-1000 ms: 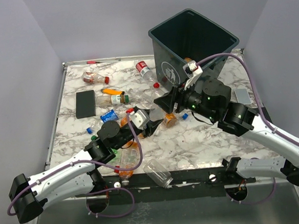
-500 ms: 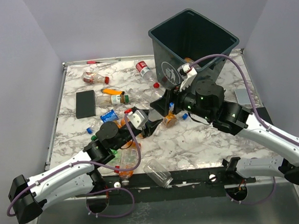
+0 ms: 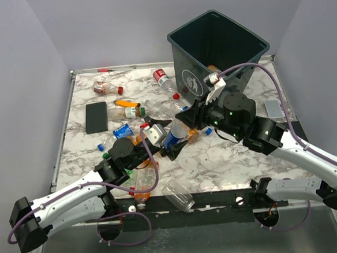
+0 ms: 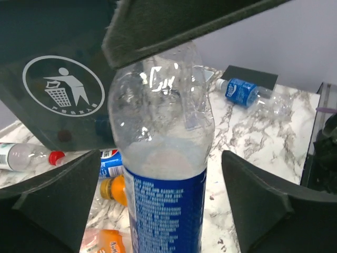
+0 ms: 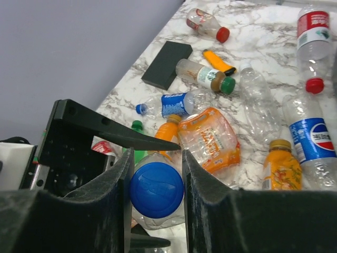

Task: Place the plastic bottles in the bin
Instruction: Place the plastic bottle in the trash bin, then pick up the plastic bottle from the corner of the board, then place the plastic bottle in the trash bin.

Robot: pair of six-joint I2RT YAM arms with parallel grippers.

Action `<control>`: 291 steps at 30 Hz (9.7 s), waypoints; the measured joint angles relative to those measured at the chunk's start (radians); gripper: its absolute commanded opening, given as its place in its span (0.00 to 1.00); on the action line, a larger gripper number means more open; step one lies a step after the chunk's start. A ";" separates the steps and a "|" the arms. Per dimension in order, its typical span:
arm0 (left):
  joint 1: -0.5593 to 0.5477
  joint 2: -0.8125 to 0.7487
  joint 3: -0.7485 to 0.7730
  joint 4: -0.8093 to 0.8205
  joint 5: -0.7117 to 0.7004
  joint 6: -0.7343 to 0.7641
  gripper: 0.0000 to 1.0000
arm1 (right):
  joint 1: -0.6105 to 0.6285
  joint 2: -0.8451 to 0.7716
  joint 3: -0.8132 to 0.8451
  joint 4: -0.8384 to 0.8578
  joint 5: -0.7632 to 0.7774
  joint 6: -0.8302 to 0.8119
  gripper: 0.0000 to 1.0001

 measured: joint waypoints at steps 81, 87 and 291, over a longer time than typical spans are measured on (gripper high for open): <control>-0.001 0.086 0.056 -0.144 -0.571 -0.080 0.99 | -0.614 -0.490 -0.666 0.034 -0.591 0.193 0.97; -0.001 -0.043 0.074 -0.312 -0.579 -0.208 0.99 | -0.403 -0.343 -0.704 0.012 -0.622 0.195 1.00; 0.126 0.097 -0.007 0.183 -0.235 -0.228 0.99 | -0.726 0.596 0.695 -0.060 0.274 -0.150 0.98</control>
